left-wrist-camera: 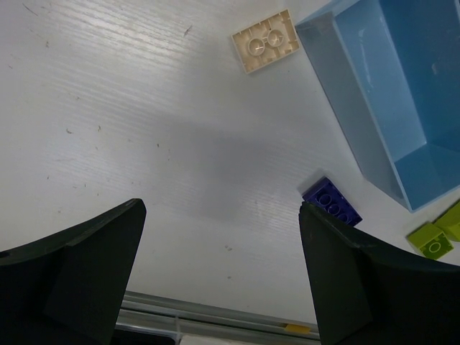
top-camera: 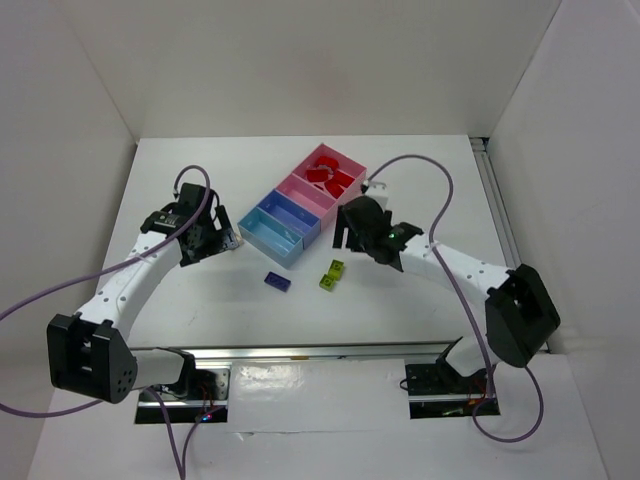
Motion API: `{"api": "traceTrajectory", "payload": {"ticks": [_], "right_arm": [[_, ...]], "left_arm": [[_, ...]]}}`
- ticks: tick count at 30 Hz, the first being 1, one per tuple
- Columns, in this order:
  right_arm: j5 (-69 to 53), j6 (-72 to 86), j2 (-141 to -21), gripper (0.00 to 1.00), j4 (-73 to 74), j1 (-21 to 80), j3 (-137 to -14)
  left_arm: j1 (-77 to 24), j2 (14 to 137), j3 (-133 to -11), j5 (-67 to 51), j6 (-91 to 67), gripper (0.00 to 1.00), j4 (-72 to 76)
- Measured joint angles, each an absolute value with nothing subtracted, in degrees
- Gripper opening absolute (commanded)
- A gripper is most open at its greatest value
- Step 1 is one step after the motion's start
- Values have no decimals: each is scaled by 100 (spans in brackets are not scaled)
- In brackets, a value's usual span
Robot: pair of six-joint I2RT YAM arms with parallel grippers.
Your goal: Sort the legos into containers by color
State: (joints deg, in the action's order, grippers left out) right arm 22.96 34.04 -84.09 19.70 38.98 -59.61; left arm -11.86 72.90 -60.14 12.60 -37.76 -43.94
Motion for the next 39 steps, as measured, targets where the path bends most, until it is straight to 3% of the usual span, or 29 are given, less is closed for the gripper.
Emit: {"api": "traceTrajectory", "payload": {"ticks": [4, 14, 17, 29, 39], "right_arm": [[1839, 3822, -8611, 90, 2051, 4125, -5323], [1734, 4117, -9491, 88, 1946, 4512, -5603], [1758, 4125, -9749, 83, 1852, 4510, -5798], [2069, 4250, -10005, 32, 1817, 4510, -5896], [2858, 3745, -9424, 31, 2276, 4401, -6818]], "left_arm": [[-1186, 7288, -6014, 1253, -3774, 98, -4372], [-1186, 7244, -6012, 1122, -3728, 98, -4237], [-1184, 7244, -6012, 1092, -3726, 98, -4235], [-1186, 7244, -6012, 1052, -3618, 98, -4235], [-1186, 7244, -6012, 1013, -3616, 98, -4204]]}}
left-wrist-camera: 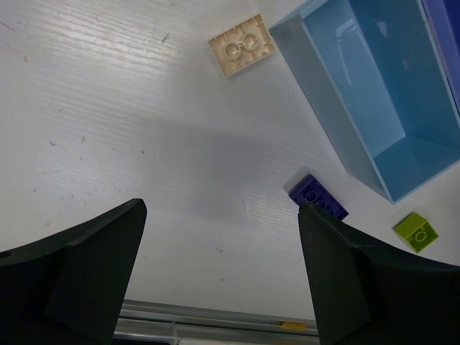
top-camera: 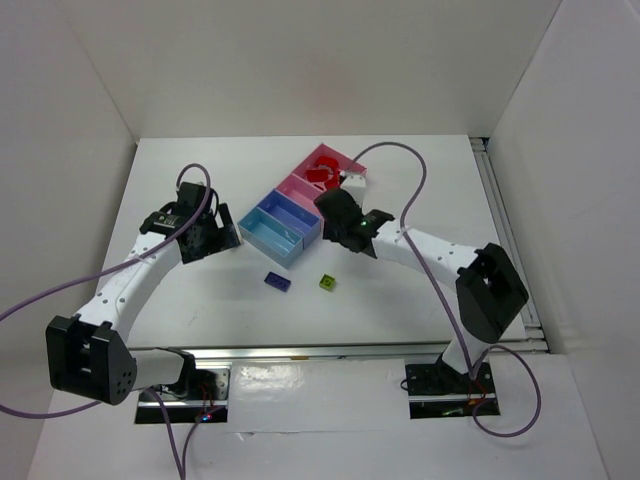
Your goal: Sort the legos into containers by color
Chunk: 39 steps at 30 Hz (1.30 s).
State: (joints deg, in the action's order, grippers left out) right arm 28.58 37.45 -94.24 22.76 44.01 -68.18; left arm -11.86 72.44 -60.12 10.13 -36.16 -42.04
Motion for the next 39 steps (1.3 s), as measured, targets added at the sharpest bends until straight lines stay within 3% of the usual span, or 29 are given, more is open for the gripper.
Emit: {"api": "traceTrajectory", "payload": {"ticks": [11, 20, 23, 25, 27, 30, 32, 34, 39], "right_arm": [[2757, 2987, -10949, 34, 1785, 3667, -8984], [2469, 2882, -11666, 36, 1721, 3542, -9255], [2349, 2880, -11708, 51, 1691, 3542, -9351], [2303, 2880, -11754, 74, 1682, 3544, -9476], [2287, 2882, -11773, 79, 1678, 3544, -9555], [2287, 2860, -11771, 79, 1675, 3548, -9579], [2281, 2860, -11751, 68, 1684, 3548, -9542], [2305, 2845, -11555, 64, 1647, 3564, -9271], [2346, 2923, -10029, 70, 1717, 3782, -7682]], "left_arm": [[-1221, 7269, -6014, 972, -3612, 98, -4193], [-1232, 7314, -6014, 1033, -3612, 98, -4198], [-1232, 7314, -6014, 1061, -3614, 98, -4198], [-1232, 7330, -6025, 1072, -3616, 98, -4200], [-1232, 7360, -6040, 1079, -3616, 98, -4195], [-1232, 7387, -6045, 1079, -3618, 98, -4198], [-1232, 7389, -6045, 1079, -3623, 98, -4195], [-1232, 7391, -6055, 1081, -3623, 98, -4204], [-1232, 7391, -6143, 1125, -3625, 98, -4217]]}}
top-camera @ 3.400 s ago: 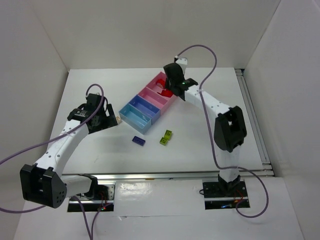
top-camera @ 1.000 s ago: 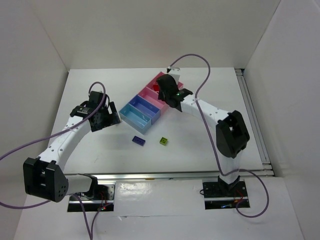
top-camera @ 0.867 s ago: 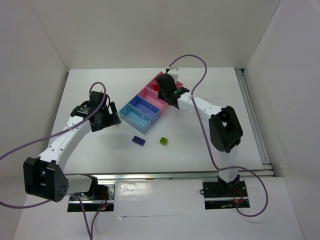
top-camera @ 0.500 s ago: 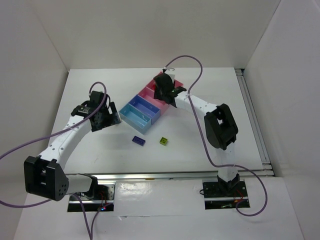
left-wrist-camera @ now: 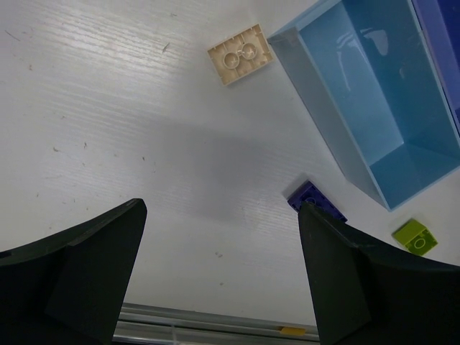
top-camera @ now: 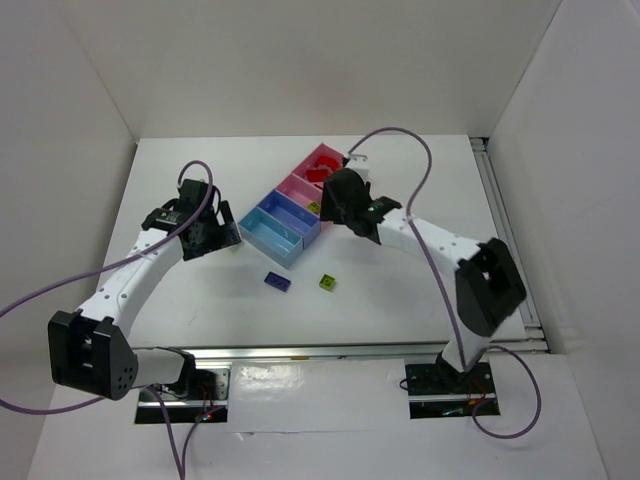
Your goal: Sort the legos into containers by color
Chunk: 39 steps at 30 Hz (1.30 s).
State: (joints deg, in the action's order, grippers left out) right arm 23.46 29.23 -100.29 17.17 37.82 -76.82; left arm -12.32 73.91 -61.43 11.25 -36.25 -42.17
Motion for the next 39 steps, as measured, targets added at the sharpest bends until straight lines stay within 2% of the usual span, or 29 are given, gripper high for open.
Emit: {"api": "traceTrajectory", "payload": {"ticks": [4, 7, 11, 20, 25, 26, 30, 31, 32, 34, 39], "right_arm": [[2117, 3282, -8724, 78, 1719, 4117, -6442], [1815, 3647, -8420, 80, 1678, 4379, -5714], [1540, 3990, -8908, 80, 1715, 4696, -5317], [1402, 4139, -9675, 80, 1590, 4814, -5415], [1446, 4147, -9878, 66, 1564, 4923, -5599], [1461, 4156, -9885, 66, 1564, 4963, -5603], [1485, 4206, -9896, 49, 1577, 5057, -5605], [1527, 4217, -9900, 39, 1614, 5087, -5629], [1573, 4235, -9902, 36, 1647, 5107, -5660], [1730, 4239, -9900, 32, 1754, 5137, -5739], [2106, 4204, -9734, 32, 2119, 5227, -6064]], "left_arm": [[-1232, 7365, -6165, 1149, -3627, 98, -4219], [-1232, 7360, -6165, 1160, -3638, 98, -4237], [-1232, 7306, -6165, 1149, -3642, 98, -4239], [-1232, 7218, -6165, 1092, -3642, 98, -4239], [-1232, 7218, -6165, 1063, -3640, 98, -4239], [-1232, 7218, -6165, 1063, -3640, 98, -4239], [-1232, 7218, -6165, 1061, -3638, 97, -4239], [-1232, 7218, -6165, 1061, -3640, 97, -4239], [-1232, 7218, -6165, 1061, -3640, 97, -4239], [-1232, 7218, -6165, 1063, -3638, 97, -4239], [-1232, 7218, -6169, 1063, -3629, 97, -4241]]}}
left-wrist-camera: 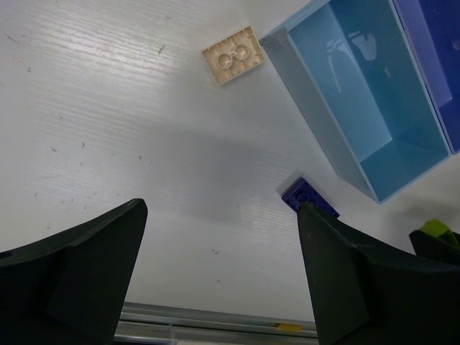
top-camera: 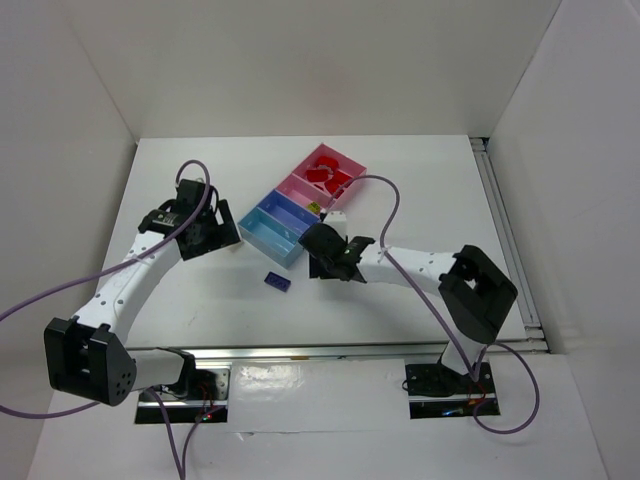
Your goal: Sort the legos into containers by color
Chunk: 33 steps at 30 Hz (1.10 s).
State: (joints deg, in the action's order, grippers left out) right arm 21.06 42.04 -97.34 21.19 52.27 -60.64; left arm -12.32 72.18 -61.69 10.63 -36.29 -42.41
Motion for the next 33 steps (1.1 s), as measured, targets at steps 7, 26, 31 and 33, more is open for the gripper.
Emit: {"api": "traceTrajectory", "payload": {"ticks": [7, 26, 31, 33], "right_arm": [[2541, 3710, -9671, 33, 2331, 5111, -7371], [2318, 2961, -12514, 72, 1970, 3787, -10420], [2244, 2945, -12470, 70, 1968, 3809, -10497], [2244, 2936, -12156, 66, 1909, 3868, -10210]], "left_arm": [[-1232, 7258, -6337, 1131, -3607, 97, -4268], [-1232, 7297, -6434, 1297, -3616, 98, -4399], [-1232, 7308, -6434, 1323, -3656, 98, -4410], [-1232, 7336, -6434, 1328, -3684, 97, -4412]]}}
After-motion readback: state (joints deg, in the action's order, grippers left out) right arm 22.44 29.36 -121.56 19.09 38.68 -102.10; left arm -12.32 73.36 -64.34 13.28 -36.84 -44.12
